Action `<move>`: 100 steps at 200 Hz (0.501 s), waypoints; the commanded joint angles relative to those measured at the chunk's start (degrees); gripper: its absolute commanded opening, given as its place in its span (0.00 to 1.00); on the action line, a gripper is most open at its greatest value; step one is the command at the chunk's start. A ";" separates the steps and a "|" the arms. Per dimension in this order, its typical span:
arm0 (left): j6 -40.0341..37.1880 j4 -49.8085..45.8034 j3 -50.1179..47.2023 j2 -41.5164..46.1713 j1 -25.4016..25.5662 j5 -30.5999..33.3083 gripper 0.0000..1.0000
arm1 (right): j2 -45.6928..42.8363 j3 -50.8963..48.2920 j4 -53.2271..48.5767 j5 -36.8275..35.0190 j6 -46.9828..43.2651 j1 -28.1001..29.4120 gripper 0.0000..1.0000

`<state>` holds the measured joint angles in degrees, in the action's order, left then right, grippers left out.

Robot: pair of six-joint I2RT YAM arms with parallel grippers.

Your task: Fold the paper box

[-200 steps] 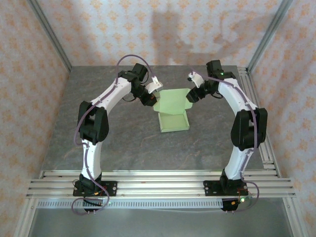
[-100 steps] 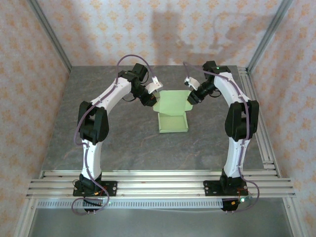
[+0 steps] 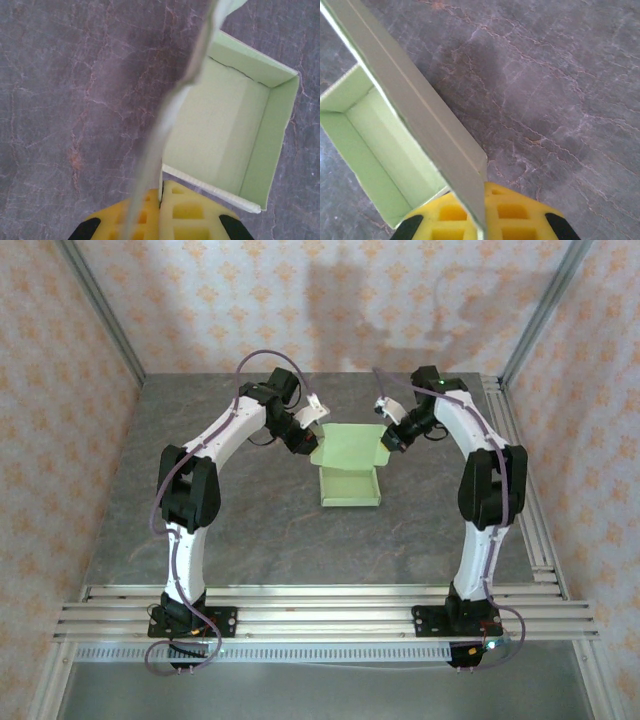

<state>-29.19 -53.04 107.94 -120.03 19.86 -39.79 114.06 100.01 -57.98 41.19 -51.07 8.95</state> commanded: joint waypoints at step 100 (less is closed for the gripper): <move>26.64 13.91 -1.24 2.87 4.99 15.16 0.03 | -18.37 -19.65 31.80 -31.58 40.52 9.80 0.00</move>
<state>-10.31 -42.41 107.18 -119.28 22.96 -28.69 98.56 82.21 -34.15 17.98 -22.26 17.32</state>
